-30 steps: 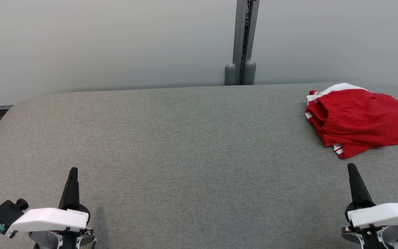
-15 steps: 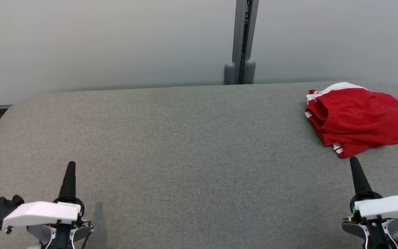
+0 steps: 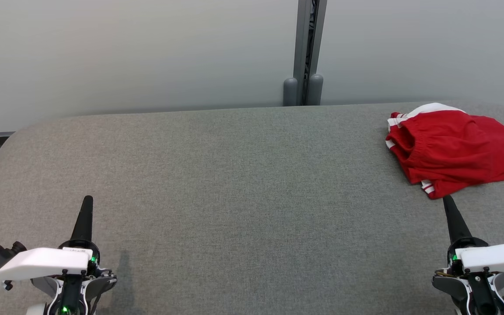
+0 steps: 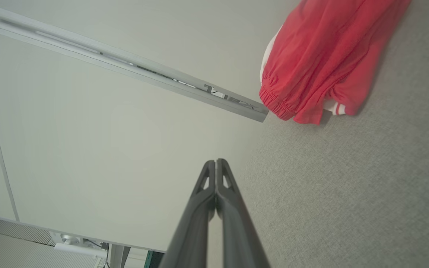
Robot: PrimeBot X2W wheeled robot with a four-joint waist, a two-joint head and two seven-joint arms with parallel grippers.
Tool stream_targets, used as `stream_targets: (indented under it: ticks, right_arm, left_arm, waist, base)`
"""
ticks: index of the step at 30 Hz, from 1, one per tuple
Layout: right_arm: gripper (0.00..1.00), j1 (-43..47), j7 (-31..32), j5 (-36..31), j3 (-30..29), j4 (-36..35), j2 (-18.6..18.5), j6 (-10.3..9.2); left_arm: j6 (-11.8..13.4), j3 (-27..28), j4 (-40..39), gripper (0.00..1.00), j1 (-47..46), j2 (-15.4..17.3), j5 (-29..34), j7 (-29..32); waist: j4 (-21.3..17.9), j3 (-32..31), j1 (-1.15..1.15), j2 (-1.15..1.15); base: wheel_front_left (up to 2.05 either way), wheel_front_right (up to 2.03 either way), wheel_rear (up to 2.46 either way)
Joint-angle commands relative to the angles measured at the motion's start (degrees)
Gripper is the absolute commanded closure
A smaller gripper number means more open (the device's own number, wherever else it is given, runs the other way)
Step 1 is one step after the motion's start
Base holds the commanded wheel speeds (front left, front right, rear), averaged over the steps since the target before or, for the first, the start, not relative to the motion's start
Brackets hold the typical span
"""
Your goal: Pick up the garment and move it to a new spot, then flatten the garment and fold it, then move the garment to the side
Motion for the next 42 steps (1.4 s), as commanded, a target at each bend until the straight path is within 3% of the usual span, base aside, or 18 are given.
stream_targets:
  ticks: [1,42]
  right_arm:
    - [1.00,-1.1,0.4,1.2,-0.5,-0.2,-0.1,0.11]
    - [1.00,-3.7,4.2,17.8,-2.3,1.6,0.7,0.13]
  left_arm:
    - [-0.3,0.4,-0.2,1.00,-1.8,0.3,-1.4,0.4]
    - [-1.2,2.8,2.7,1.00,-6.0,0.4,-17.9,6.1]
  waist:
    - [0.0,0.0,0.00,0.00]
    - [-0.3,0.6,0.00,0.00]
  base:
    - [0.00,0.00,0.00]
    - [0.00,0.00,0.00]
